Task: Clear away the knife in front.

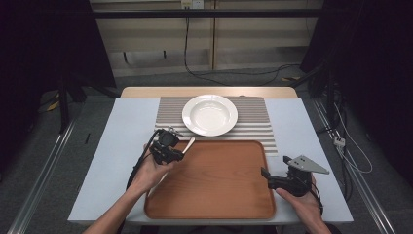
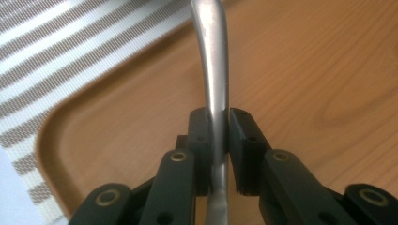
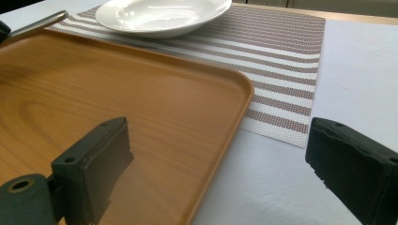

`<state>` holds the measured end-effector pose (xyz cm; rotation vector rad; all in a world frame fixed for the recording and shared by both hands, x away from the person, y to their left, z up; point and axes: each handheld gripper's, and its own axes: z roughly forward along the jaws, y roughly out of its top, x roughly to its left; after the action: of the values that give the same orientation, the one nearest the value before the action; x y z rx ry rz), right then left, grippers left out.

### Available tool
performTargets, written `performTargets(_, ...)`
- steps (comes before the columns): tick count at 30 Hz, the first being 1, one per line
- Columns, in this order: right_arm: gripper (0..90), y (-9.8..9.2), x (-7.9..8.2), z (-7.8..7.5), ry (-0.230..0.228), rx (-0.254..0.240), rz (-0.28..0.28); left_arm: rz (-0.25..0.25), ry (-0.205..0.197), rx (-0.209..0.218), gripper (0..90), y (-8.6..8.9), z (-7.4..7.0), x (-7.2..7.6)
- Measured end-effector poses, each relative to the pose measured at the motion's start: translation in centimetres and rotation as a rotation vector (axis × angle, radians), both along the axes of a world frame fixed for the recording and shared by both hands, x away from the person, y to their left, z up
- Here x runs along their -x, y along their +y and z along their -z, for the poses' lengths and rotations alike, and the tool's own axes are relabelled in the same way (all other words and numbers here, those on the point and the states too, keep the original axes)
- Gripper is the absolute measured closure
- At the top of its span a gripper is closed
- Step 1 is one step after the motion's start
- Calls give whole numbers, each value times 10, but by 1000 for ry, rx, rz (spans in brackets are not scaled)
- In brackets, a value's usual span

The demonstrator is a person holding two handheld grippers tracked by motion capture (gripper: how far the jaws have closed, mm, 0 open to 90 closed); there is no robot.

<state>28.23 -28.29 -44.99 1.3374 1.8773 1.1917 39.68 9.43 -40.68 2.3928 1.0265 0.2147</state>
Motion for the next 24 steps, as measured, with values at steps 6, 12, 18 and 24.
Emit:
performTargets(6, 67, 1, 0, 0, 0, 4, 0, 11, 18, -2, 799, -3, 6, 3)
performTargets(12, 67, 1, 0, 0, -1, 3, -4, 5, 39, -14, 799, -5, 15, 2)
performTargets(18, 66, 1, 0, 0, 2, 3, -7, 2, 58, -16, 799, -7, 20, 3)
performTargets(24, 66, 1, 0, 0, -1, 7, -8, 1, 51, -20, 799, -6, 24, 3)
